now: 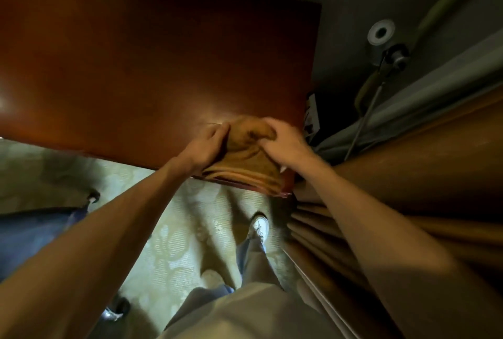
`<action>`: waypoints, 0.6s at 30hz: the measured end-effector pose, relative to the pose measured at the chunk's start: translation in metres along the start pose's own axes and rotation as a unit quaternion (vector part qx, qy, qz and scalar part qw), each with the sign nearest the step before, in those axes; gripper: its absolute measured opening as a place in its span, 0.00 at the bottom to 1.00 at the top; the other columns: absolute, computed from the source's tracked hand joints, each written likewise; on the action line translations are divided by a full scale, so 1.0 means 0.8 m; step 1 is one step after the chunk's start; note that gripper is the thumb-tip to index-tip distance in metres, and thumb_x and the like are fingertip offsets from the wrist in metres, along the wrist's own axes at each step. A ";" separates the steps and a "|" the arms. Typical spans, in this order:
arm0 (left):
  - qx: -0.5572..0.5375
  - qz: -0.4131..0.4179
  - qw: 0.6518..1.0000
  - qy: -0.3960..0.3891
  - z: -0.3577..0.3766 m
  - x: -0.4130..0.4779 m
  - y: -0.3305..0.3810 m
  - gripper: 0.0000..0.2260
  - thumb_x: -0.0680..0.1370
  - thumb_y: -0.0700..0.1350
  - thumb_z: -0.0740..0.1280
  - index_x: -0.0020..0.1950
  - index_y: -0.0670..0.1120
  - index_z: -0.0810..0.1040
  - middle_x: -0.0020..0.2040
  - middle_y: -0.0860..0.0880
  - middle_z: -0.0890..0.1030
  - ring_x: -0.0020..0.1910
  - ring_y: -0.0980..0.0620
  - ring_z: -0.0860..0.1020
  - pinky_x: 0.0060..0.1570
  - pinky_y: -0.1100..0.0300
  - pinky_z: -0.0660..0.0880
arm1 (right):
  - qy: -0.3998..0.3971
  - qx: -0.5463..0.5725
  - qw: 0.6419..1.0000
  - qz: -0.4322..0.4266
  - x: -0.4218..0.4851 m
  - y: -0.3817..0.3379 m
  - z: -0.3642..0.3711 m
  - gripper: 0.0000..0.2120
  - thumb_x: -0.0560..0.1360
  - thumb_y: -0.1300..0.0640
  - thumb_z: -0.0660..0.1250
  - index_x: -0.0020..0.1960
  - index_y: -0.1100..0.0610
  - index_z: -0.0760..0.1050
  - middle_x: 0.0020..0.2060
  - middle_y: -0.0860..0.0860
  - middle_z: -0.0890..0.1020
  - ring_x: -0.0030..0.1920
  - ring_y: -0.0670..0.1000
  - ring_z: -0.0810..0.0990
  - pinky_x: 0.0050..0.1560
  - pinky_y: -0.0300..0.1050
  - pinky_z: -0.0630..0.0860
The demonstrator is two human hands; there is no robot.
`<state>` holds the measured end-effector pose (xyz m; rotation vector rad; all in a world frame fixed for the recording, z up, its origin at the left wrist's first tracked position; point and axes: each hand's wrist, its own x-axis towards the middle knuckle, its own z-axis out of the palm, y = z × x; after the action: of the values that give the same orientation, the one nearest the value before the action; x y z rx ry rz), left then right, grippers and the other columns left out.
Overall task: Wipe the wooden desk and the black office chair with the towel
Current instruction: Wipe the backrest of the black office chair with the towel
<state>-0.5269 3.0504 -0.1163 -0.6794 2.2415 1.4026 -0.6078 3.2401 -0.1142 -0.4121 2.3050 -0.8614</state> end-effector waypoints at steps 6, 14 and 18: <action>-0.027 0.013 0.999 0.028 -0.035 -0.031 -0.017 0.24 0.86 0.59 0.53 0.73 0.43 0.73 0.62 0.46 0.79 0.52 0.59 0.78 0.47 0.69 0.74 | 0.113 -0.150 0.978 0.090 -0.017 0.019 0.034 0.26 0.77 0.50 0.67 0.74 0.46 0.70 0.74 0.59 0.69 0.75 0.64 0.64 0.74 0.60 0.65; -0.011 -0.036 0.998 0.054 -0.098 -0.108 -0.102 0.21 0.85 0.60 0.55 0.58 0.45 0.79 0.54 0.43 0.81 0.56 0.42 0.79 0.54 0.50 0.74 | -0.114 0.216 0.964 0.108 -0.071 -0.127 0.223 0.16 0.72 0.63 0.66 0.55 0.48 0.80 0.52 0.53 0.85 0.54 0.58 0.83 0.57 0.56 0.81; -0.020 -0.021 0.994 0.108 -0.136 -0.139 -0.133 0.22 0.84 0.59 0.61 0.72 0.46 0.72 0.63 0.49 0.76 0.62 0.48 0.76 0.63 0.52 0.73 | -0.041 0.231 0.970 0.071 -0.071 -0.179 0.224 0.21 0.70 0.64 0.65 0.60 0.49 0.81 0.53 0.50 0.85 0.54 0.54 0.82 0.49 0.46 0.78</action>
<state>-0.3840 2.9324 -0.0831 -0.9269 2.3523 1.4154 -0.4381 3.0773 -0.0968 -0.0753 1.9498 -1.2397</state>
